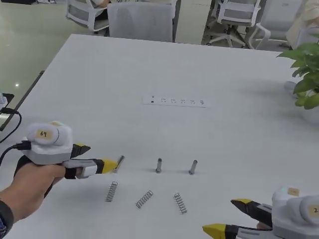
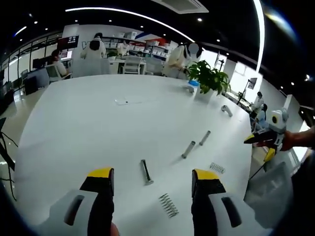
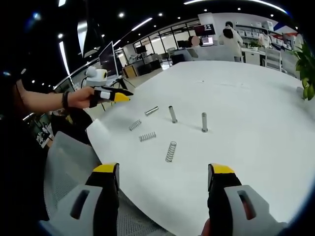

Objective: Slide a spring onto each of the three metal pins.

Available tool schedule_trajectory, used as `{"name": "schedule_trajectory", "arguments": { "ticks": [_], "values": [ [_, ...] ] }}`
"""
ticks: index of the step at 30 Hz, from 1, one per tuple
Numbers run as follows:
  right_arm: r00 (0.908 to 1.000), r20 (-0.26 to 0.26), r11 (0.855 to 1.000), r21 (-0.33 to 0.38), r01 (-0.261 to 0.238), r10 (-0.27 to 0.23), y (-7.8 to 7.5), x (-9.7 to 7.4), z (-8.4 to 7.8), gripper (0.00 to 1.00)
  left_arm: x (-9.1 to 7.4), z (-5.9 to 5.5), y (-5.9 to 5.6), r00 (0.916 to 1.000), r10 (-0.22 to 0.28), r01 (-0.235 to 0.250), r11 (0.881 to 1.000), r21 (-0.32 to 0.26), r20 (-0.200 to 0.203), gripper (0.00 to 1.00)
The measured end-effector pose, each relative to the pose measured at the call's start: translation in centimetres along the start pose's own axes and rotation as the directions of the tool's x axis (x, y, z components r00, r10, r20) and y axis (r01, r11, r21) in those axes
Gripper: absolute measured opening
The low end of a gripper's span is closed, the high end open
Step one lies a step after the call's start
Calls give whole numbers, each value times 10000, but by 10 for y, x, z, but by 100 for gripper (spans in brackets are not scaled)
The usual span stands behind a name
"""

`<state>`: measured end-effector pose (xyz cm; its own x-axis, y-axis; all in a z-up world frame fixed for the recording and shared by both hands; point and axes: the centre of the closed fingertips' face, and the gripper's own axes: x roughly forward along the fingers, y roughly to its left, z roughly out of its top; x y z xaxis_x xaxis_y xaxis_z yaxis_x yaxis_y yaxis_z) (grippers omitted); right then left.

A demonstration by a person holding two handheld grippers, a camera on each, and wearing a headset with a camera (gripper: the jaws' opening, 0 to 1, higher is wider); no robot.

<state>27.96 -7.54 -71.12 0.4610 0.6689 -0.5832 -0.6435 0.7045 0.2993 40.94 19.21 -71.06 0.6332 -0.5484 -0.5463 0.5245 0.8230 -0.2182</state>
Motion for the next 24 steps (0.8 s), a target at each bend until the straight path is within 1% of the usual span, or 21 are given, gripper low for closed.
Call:
{"name": "schedule_trajectory", "arguments": {
  "ticks": [5, 9, 16, 20, 24],
  "values": [
    [10000, -37, 10000, 14, -5, 5, 0, 1, 0, 72, 10, 1, 2, 9999, 8, -7, 10000, 20, -128, 57],
    [10000, -60, 10000, 37, -20, 20, 0, 2, -1, 72, 19, 4, 3, 9997, 22, -18, 9999, 133, -244, 54],
    [10000, -78, 10000, 52, -14, 15, -2, 3, 0, 72, 34, 8, 2, 9994, 1, 5, 9999, 166, -360, 50],
    [10000, -86, 10000, 69, -11, 11, -2, 3, 0, 71, 42, 8, 2, 9990, -29, 38, 9998, 192, -455, 47],
    [10000, -89, 9999, 101, 6, -5, -3, 3, -1, 71, 50, 4, 0, 9979, -55, 68, 9998, 195, -646, 44]
  ]
}}
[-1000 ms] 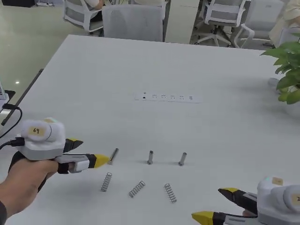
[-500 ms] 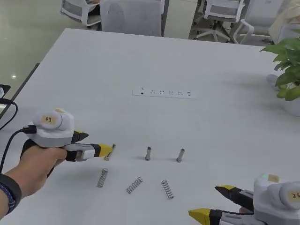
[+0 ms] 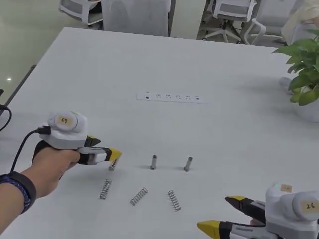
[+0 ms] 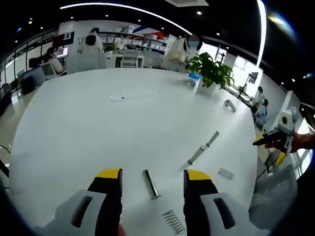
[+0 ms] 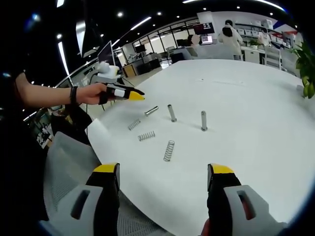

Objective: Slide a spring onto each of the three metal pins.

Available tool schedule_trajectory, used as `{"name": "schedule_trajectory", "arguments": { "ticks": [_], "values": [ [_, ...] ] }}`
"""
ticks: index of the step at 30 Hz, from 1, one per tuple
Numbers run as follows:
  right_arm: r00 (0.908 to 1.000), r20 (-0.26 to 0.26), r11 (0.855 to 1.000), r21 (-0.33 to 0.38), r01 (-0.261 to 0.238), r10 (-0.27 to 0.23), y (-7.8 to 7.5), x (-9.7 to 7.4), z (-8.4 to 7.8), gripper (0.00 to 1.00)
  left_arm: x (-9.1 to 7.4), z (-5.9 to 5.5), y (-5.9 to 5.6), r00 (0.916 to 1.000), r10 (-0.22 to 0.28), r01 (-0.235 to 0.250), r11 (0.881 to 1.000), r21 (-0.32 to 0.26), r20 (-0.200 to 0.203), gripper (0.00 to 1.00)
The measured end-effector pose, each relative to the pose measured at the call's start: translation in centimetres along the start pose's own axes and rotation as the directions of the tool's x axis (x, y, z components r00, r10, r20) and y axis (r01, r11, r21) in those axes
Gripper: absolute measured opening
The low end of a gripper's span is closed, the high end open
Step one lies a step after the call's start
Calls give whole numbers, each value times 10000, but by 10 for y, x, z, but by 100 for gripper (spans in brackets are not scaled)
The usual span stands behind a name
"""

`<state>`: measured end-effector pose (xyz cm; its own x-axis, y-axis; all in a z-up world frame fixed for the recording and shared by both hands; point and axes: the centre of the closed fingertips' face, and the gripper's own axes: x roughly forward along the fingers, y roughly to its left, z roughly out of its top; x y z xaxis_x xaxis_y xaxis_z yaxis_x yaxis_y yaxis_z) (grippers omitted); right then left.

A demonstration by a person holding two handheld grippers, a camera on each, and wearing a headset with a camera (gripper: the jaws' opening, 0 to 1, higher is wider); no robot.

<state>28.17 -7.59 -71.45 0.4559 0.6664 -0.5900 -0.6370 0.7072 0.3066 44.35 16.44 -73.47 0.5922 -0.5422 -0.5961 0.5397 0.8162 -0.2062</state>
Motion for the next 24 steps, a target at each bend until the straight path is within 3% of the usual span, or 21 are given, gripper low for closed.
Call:
{"name": "schedule_trajectory", "arguments": {
  "ticks": [14, 24],
  "values": [
    [10000, -15, 10000, 47, -4, 5, -1, 0, -1, 71, 21, -11, 3, 9971, 119, -126, 9999, -89, -751, 25],
    [10000, -47, 10000, 80, 4, -4, -1, 0, -2, 71, 32, -26, 9, 9880, 409, -488, 9976, -498, -1489, 14]
  ]
}}
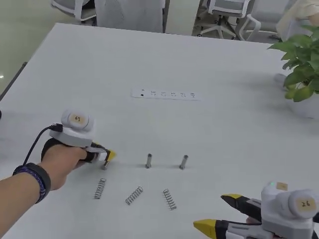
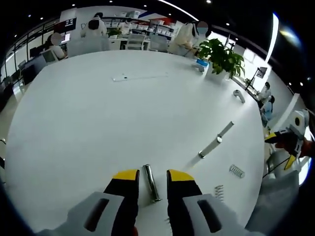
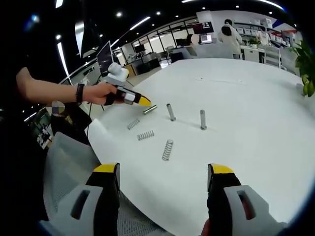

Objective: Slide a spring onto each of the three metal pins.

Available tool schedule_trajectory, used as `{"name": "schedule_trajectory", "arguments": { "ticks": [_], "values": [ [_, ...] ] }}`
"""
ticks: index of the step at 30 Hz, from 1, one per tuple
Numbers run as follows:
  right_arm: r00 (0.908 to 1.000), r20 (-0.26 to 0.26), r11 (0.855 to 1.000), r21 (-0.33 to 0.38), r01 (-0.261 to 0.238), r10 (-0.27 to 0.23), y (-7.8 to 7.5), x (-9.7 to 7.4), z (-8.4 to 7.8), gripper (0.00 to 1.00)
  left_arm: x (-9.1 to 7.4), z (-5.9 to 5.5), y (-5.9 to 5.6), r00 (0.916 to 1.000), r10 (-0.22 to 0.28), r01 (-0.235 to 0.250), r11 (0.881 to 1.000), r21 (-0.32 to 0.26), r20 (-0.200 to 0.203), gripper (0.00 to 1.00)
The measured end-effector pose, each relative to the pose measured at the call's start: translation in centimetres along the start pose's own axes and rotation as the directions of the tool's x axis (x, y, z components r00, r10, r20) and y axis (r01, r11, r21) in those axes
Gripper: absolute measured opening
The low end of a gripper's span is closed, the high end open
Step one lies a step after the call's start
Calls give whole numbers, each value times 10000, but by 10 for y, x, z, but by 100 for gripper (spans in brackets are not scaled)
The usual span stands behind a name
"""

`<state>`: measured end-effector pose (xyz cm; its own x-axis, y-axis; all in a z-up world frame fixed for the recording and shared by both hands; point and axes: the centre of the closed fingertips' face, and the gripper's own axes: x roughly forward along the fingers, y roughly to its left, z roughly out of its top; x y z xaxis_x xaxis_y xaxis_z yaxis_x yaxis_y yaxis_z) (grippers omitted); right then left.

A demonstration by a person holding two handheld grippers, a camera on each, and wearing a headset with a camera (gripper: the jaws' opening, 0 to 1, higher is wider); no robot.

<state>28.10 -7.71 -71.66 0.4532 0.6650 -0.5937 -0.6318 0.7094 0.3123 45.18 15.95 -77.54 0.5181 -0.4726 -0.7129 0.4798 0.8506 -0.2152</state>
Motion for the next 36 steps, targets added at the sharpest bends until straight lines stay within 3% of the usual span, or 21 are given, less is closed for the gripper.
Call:
{"name": "schedule_trajectory", "arguments": {
  "ticks": [13, 24, 36],
  "values": [
    [10000, -78, 10000, 70, 21, -21, -1, -1, -3, 71, 14, -9, 6, 9974, 278, -314, 9980, -550, -663, 6],
    [10000, -43, 9999, 98, 43, -43, -5, -1, -2, 71, 24, -8, 5, 9939, 430, -482, 9976, -496, -1019, 2],
    [10000, -23, 10000, 94, -22, 23, -3, 2, 0, 71, 24, -11, -2, 9794, 813, -698, 9953, 678, -1848, 1]
  ]
}}
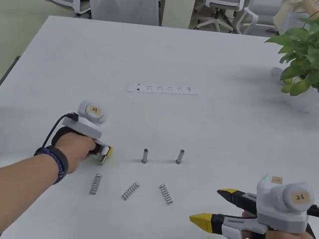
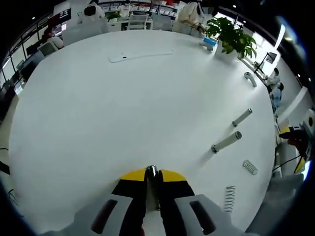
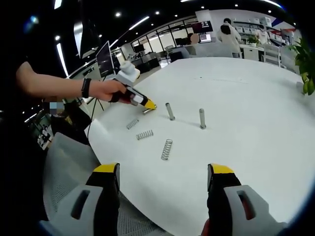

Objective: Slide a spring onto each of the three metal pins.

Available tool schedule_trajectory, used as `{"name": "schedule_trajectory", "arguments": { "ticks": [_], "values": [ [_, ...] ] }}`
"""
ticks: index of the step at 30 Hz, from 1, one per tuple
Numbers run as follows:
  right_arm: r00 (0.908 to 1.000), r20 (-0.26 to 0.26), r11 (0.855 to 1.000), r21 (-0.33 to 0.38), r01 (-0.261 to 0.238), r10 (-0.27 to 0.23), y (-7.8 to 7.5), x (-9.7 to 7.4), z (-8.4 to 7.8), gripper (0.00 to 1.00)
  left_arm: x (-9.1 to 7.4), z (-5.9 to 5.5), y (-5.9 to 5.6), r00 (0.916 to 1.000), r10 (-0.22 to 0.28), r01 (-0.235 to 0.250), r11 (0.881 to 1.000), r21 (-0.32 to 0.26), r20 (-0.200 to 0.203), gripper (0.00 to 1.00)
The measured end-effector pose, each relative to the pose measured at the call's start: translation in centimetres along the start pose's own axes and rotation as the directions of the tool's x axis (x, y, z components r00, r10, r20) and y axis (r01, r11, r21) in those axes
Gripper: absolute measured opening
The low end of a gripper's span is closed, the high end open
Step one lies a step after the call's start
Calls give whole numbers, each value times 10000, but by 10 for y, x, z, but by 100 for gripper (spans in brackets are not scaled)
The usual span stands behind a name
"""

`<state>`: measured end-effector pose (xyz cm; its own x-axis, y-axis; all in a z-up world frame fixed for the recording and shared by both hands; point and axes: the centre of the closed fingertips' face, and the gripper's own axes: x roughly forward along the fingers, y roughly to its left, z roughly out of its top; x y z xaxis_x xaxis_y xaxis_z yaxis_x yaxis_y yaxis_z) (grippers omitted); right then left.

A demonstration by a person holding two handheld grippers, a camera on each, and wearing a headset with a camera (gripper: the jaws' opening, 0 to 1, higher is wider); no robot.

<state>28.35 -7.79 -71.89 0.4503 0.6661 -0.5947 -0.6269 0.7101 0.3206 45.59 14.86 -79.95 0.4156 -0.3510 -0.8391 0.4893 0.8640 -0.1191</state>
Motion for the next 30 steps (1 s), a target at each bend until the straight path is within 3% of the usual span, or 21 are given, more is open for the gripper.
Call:
{"name": "schedule_trajectory", "arguments": {
  "ticks": [5, 11, 30],
  "values": [
    [10000, 17, 10000, 6, 17, -17, -1, -1, 0, 71, 1, -2, 0, 9993, 206, -193, 9990, 401, -304, 0],
    [10000, 14, 10000, 22, 51, -51, -1, -2, -2, 71, -1, -5, 0, 9994, 64, -56, 9997, 256, -326, 0],
    [9999, 103, 10000, 18, 68, -69, -1, -2, 1, 71, -16, 4, 5, 9995, 166, -168, 9998, 67, 265, 0]
  ]
}}
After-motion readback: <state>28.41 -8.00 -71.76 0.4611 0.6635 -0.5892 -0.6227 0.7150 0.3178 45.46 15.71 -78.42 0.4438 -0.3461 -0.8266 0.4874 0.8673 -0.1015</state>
